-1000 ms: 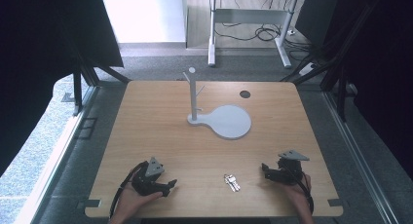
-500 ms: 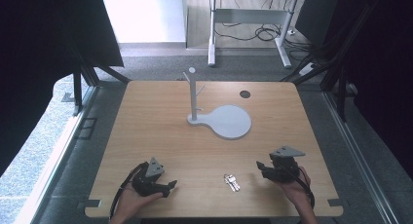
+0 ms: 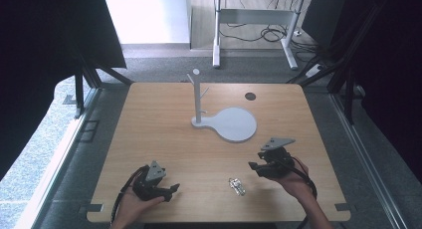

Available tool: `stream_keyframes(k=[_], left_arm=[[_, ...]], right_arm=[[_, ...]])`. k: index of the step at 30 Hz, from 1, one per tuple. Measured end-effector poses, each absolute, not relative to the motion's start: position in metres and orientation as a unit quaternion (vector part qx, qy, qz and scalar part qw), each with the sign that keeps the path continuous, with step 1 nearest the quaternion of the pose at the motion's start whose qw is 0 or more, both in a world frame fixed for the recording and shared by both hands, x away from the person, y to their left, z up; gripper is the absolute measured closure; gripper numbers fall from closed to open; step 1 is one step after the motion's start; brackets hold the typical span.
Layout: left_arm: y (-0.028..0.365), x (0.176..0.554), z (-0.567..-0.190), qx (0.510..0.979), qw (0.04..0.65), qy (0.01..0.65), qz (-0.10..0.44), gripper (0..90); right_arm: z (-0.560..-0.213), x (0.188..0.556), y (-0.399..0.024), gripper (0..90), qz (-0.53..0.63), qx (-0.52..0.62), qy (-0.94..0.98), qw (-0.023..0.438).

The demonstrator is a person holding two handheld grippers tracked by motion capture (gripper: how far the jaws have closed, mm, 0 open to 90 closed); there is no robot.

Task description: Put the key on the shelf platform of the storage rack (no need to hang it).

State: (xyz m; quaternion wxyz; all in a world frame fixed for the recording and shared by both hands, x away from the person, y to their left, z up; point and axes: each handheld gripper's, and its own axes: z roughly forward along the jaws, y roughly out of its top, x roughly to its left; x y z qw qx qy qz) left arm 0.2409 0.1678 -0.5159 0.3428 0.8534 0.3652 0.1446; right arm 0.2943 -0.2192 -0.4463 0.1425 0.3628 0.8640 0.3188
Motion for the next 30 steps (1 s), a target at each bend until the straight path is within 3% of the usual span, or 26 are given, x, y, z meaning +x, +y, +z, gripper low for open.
stream_keyframes(k=[17,30], left_arm=[[0.170,0.243,-0.519,0.854,0.339,0.369,0.140,24.5],[0.171,0.243,-0.518,0.853,0.341,0.369,0.139,24.5]], right_arm=[[-0.450,0.304,-0.169,57.4,0.246,0.293,0.920,0.083],[-0.460,0.305,-0.153,64.2,0.220,0.281,0.932,0.058]])
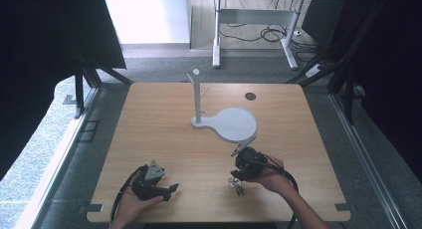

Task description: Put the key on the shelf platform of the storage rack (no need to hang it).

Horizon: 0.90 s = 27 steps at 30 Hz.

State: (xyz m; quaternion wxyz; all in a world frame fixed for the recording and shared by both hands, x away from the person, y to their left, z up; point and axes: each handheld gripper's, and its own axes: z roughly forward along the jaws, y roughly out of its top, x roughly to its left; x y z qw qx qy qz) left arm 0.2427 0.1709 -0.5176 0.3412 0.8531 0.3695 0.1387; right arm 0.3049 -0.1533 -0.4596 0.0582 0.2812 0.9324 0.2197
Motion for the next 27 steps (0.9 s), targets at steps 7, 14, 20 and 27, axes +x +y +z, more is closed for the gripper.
stream_keyframes(k=[7,14,20,27], left_arm=[[0.172,0.242,-0.517,0.852,0.344,0.370,0.139,24.5],[0.171,0.243,-0.517,0.853,0.342,0.369,0.139,24.5],[0.172,0.243,-0.518,0.853,0.342,0.370,0.138,24.5],[0.171,0.243,-0.519,0.854,0.339,0.369,0.137,24.5]], right_arm=[[-0.465,0.306,-0.150,66.6,0.208,0.279,0.937,0.043],[-0.472,0.308,-0.145,69.7,0.196,0.277,0.940,0.034],[-0.478,0.309,-0.142,70.7,0.188,0.276,0.942,0.021],[-0.482,0.311,-0.138,71.9,0.179,0.274,0.945,0.017]])
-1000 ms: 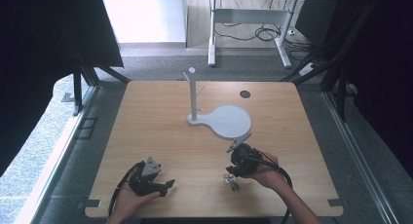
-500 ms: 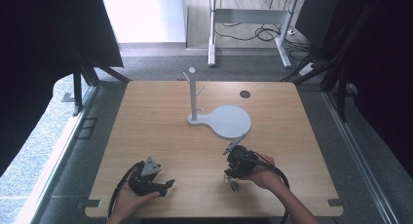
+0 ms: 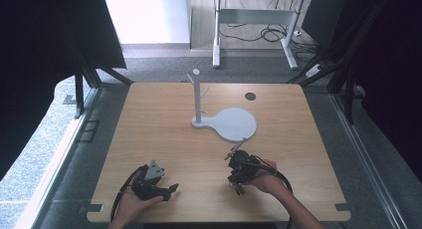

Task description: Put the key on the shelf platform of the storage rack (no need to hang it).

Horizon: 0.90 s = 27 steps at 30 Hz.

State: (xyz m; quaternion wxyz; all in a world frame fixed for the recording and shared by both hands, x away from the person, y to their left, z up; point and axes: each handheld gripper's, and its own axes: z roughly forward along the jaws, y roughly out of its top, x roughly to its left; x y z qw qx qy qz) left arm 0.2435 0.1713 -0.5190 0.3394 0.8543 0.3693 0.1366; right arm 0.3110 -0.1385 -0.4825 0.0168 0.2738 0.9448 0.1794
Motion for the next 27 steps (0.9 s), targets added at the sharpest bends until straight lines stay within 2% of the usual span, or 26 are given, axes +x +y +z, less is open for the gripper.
stream_keyframes(k=[22,27], left_arm=[[0.171,0.244,-0.521,0.854,0.339,0.370,0.135,24.5],[0.171,0.244,-0.521,0.854,0.338,0.372,0.136,24.4]], right_arm=[[-0.497,0.323,-0.133,77.4,0.158,0.288,0.944,-0.016],[-0.499,0.323,-0.130,80.9,0.152,0.293,0.944,-0.018]])
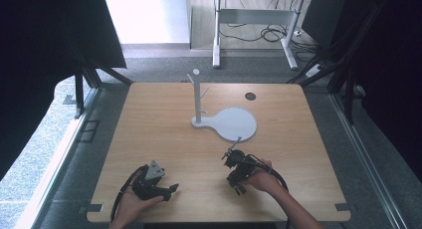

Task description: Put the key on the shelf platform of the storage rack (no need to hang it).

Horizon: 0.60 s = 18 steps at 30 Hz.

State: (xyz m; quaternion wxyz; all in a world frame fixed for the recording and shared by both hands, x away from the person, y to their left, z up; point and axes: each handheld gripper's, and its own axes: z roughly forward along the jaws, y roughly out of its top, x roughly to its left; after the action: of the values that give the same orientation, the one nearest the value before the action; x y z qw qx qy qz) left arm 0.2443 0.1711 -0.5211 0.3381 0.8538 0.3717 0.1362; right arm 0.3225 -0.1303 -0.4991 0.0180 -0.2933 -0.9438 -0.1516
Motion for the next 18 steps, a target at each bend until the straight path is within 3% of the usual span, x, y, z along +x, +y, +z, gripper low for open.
stream_keyframes(k=[6,18], left_arm=[[0.171,0.244,-0.521,0.854,0.338,0.371,0.136,24.4],[0.171,0.245,-0.522,0.856,0.335,0.371,0.135,24.4]], right_arm=[[-0.500,0.322,-0.129,88.3,-0.143,-0.301,-0.943,0.023],[-0.486,0.322,-0.131,89.4,-0.127,-0.284,-0.950,0.026]])
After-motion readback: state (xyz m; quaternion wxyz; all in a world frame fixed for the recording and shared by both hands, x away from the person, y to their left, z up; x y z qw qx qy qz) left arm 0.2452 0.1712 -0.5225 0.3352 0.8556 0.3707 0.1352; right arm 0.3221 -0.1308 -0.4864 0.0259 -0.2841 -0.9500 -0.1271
